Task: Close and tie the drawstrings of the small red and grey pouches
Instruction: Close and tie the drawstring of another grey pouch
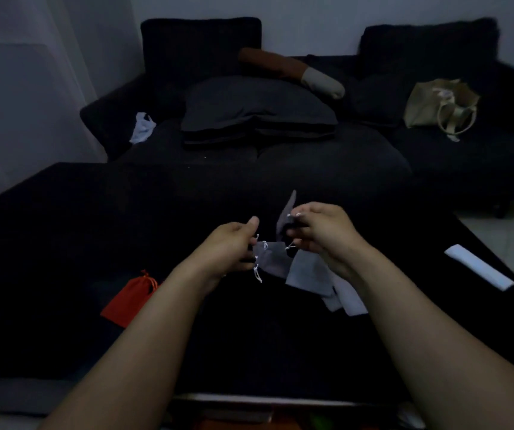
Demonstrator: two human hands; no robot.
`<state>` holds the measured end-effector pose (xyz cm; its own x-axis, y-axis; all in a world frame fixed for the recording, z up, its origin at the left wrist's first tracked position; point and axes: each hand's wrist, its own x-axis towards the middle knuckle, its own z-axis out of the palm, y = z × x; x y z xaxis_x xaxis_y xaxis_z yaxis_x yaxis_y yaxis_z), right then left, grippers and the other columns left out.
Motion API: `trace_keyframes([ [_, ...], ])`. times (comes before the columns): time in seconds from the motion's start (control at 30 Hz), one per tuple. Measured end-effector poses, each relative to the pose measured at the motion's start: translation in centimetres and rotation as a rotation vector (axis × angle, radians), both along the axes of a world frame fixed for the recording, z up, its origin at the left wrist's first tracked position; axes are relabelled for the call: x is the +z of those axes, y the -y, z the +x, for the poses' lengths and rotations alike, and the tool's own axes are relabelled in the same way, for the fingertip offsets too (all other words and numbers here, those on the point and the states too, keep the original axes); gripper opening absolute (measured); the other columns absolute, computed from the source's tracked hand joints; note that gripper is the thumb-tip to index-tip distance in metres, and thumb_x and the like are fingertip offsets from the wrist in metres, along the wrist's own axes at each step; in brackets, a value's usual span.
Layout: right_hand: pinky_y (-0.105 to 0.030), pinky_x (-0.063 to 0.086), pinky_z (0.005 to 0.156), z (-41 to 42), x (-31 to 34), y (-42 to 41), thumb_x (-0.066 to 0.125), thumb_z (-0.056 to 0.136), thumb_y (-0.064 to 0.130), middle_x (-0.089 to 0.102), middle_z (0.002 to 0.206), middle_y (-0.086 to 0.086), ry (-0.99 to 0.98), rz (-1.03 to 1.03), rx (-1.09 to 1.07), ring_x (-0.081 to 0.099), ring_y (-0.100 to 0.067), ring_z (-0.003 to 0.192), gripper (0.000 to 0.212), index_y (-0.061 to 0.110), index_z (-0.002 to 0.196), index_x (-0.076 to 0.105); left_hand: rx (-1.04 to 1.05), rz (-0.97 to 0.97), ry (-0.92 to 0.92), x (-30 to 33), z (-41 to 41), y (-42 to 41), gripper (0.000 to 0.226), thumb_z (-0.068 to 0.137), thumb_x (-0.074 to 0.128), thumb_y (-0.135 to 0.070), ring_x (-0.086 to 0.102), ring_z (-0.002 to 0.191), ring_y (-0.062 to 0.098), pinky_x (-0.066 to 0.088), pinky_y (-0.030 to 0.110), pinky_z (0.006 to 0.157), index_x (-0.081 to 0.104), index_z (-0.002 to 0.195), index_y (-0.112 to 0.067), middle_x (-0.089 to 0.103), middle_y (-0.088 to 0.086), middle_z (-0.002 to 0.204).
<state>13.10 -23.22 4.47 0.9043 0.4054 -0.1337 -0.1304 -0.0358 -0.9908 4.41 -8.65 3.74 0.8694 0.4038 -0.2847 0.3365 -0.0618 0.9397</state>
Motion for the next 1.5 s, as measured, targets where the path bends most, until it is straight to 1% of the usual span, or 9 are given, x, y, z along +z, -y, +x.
trace_keyframes([
  [0.1,-0.025,0.054,0.061,-0.8,1.6,1.3,0.051,0.099,0.009,0.07,0.09,-0.011,-0.321,0.308,0.14,0.068,-0.016,0.068,0.018,0.007,0.1,0.069,-0.05,-0.401,0.055,1.5,0.3,1.6,0.03,0.095,0.059,-0.038,0.07,0.097,0.024,0.058,0.034,0.077,0.064,0.11,-0.013,0.07,0.01,0.107],
  [0.27,-0.026,0.058,0.063,-0.8,2.2,3.2,0.05,0.1,0.019,0.07,0.097,-0.017,-0.467,0.365,0.17,0.071,-0.021,0.073,0.028,0.0,0.116,0.062,0.024,-0.304,0.208,1.3,1.4,3.2,0.01,0.092,0.066,-0.016,0.068,0.069,0.009,0.053,0.018,0.057,0.069,0.098,-0.009,0.072,0.005,0.084],
  [0.4,-0.029,0.057,0.06,-0.3,2.3,4.5,0.056,0.096,0.046,0.07,0.088,-0.017,-0.143,-0.05,0.142,0.068,-0.023,0.07,0.047,0.0,0.104,0.067,0.099,-0.077,0.274,0.9,1.9,3.7,0.019,0.088,0.071,-0.013,0.065,0.06,0.005,0.052,0.016,0.054,0.07,0.099,0.002,0.071,0.007,0.076],
  [0.53,-0.021,0.044,0.047,-0.5,1.9,5.0,0.055,0.1,0.031,0.058,0.066,-0.007,0.145,-0.23,0.132,0.052,-0.011,0.05,0.032,0.007,0.081,0.062,-0.026,-0.062,0.276,1.3,1.7,3.9,0.018,0.088,0.069,-0.012,0.071,0.073,0.009,0.054,0.016,0.064,0.072,0.103,-0.002,0.076,0.009,0.087],
  [0.73,-0.02,0.039,0.045,-0.4,1.9,5.1,0.047,0.101,0.048,0.056,0.058,-0.003,0.102,-0.196,0.114,0.049,-0.01,0.047,0.049,0.008,0.08,0.067,-0.046,-0.153,0.288,1.8,1.3,3.3,0.018,0.091,0.063,-0.003,0.073,0.09,0.014,0.056,0.02,0.076,0.071,0.107,-0.006,0.076,0.008,0.099],
  [0.9,-0.022,0.037,0.047,-0.3,1.5,4.9,0.052,0.101,0.039,0.051,0.057,-0.001,0.09,-0.244,0.152,0.044,-0.01,0.047,0.042,0.015,0.067,0.057,-0.018,-0.175,0.262,1.7,1.3,3.4,0.012,0.091,0.064,-0.007,0.074,0.078,0.012,0.057,0.017,0.068,0.073,0.099,-0.005,0.076,0.01,0.091],
  [1.03,-0.022,0.037,0.047,0.1,1.5,4.8,0.048,0.102,0.038,0.051,0.058,-0.001,0.04,-0.133,0.092,0.044,-0.011,0.048,0.043,0.016,0.066,0.052,-0.077,0.105,0.129,1.8,1.0,3.2,0.032,0.094,0.063,-0.029,0.047,0.043,0.007,0.041,0.017,0.042,0.071,0.073,-0.006,0.058,0.003,0.058],
  [1.3,-0.025,0.042,0.051,-0.1,1.5,4.5,0.046,0.103,0.039,0.056,0.062,-0.004,-0.066,-0.098,0.06,0.049,-0.014,0.053,0.041,0.015,0.071,0.053,-0.172,0.017,0.024,2.1,0.9,3.5,0.047,0.101,0.045,-0.046,0.038,0.047,0.011,0.036,0.024,0.045,0.062,0.075,-0.01,0.045,0.0,0.057],
  [1.5,-0.022,0.037,0.046,-0.2,1.3,4.4,0.052,0.101,0.033,0.051,0.061,-0.003,-0.026,-0.024,-0.018,0.043,-0.011,0.05,0.038,0.014,0.069,0.052,0.099,-0.066,0.312,2.5,1.4,2.1,0.042,0.099,0.053,-0.031,0.032,0.04,0.008,0.03,0.019,0.037,0.048,0.06,-0.016,0.037,0.001,0.056],
])
